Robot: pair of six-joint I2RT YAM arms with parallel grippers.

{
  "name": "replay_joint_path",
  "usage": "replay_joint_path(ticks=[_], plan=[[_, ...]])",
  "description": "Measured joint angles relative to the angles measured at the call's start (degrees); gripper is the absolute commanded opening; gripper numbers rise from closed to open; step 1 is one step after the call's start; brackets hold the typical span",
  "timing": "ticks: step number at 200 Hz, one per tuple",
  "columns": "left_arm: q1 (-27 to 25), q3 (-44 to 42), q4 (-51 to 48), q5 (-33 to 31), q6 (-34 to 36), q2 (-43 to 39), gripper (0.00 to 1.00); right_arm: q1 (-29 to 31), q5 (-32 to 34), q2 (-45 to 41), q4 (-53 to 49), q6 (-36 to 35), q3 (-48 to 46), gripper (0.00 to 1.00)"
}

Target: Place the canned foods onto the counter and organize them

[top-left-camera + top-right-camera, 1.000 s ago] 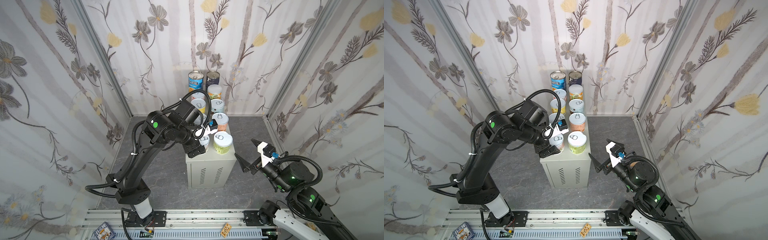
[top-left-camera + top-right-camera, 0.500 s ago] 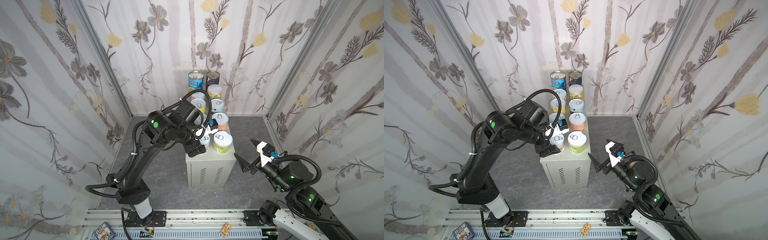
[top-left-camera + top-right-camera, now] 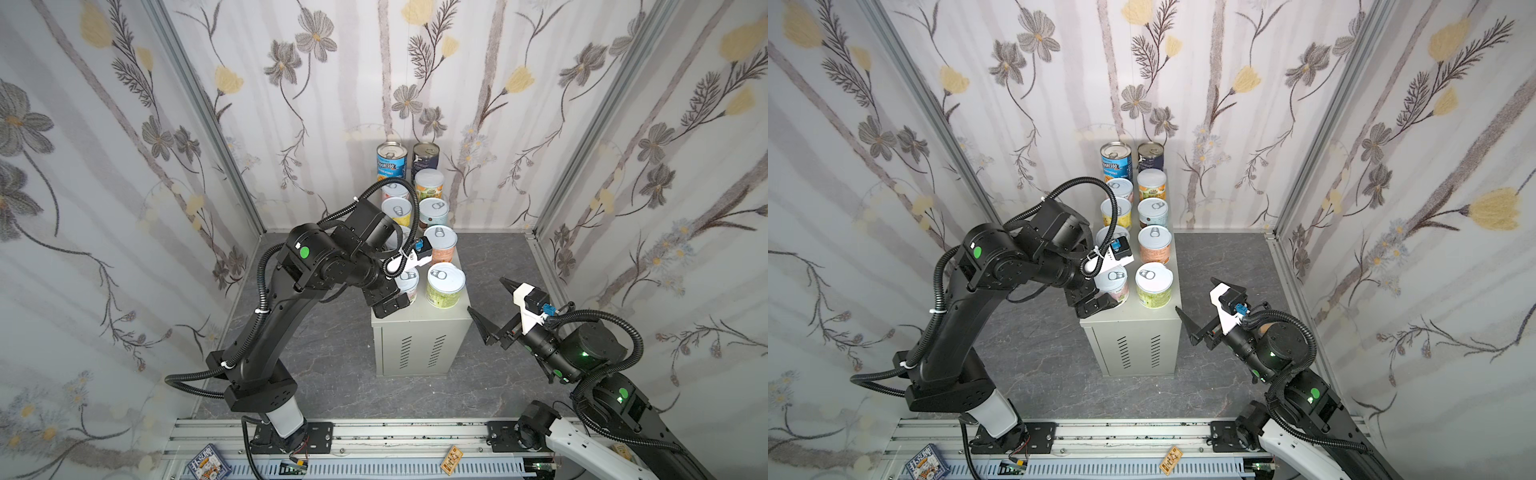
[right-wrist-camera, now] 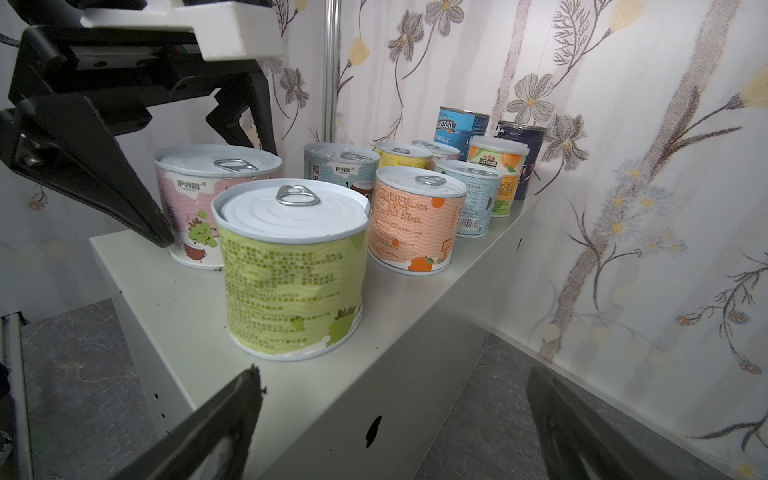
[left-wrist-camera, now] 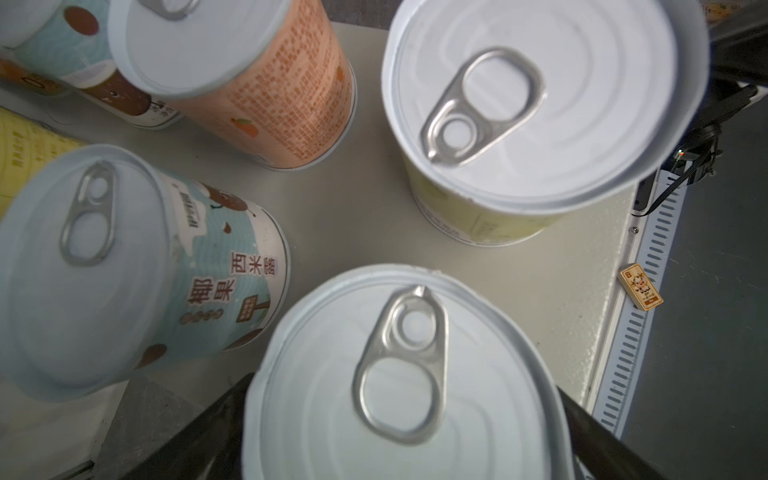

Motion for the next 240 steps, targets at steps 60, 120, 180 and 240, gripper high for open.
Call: replay_joint_path(ticks=[60, 120, 180, 240], plan=[[0.46, -4.90, 3.21, 1.81, 0.13, -5.01, 1.00, 0.00, 0.00, -0.04, 1.62, 0.02, -0.33, 1.00], [7.15, -33.24, 31.54, 4.79, -4.68, -30.10, 1.00, 0.00, 5.22, -1.73, 8.35, 1.09, -3.80, 1.00], [8.59, -63.67, 70.95, -14.27, -11.76, -47.01, 1.00, -0.15, 24.13, -3.13, 22.84, 0.50, -10.45, 1.00], [18.29, -88.39, 95.76, -49.86, -17.90, -44.83, 1.00, -7.91, 41.46, 0.20, 42.32, -1.79, -24.15, 1.00]])
